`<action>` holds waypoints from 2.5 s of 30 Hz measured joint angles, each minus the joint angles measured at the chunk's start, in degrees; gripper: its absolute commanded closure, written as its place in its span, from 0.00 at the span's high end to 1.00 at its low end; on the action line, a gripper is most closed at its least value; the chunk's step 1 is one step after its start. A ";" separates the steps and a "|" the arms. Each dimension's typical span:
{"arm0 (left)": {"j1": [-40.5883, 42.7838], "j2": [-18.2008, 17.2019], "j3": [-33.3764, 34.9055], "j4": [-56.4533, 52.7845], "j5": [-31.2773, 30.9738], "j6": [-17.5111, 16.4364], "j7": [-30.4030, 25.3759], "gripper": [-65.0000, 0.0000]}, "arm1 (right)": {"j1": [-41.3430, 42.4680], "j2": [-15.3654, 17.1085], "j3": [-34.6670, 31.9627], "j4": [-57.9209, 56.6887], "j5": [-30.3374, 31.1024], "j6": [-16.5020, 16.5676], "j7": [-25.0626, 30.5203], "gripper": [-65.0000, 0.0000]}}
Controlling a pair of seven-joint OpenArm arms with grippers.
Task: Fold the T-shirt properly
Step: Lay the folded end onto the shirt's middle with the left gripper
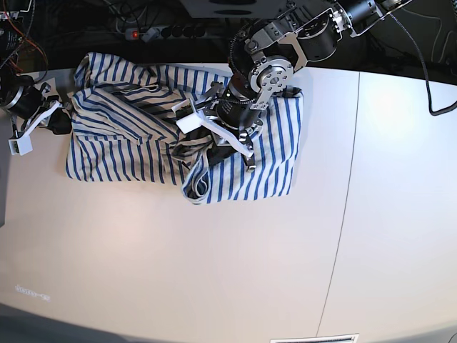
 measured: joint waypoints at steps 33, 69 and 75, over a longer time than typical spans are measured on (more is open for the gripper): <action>2.25 -0.20 -2.43 18.36 -21.44 -1.92 2.75 0.51 | 0.15 0.11 0.00 0.00 -2.38 -0.02 0.66 0.00; 3.87 8.59 -6.32 0.79 -21.11 6.10 0.83 0.00 | 0.15 0.13 0.00 0.00 -0.55 0.00 1.73 0.00; 4.00 4.24 -15.65 4.48 -24.48 6.19 1.77 0.00 | 0.17 0.11 0.00 0.70 6.78 0.00 -1.01 0.00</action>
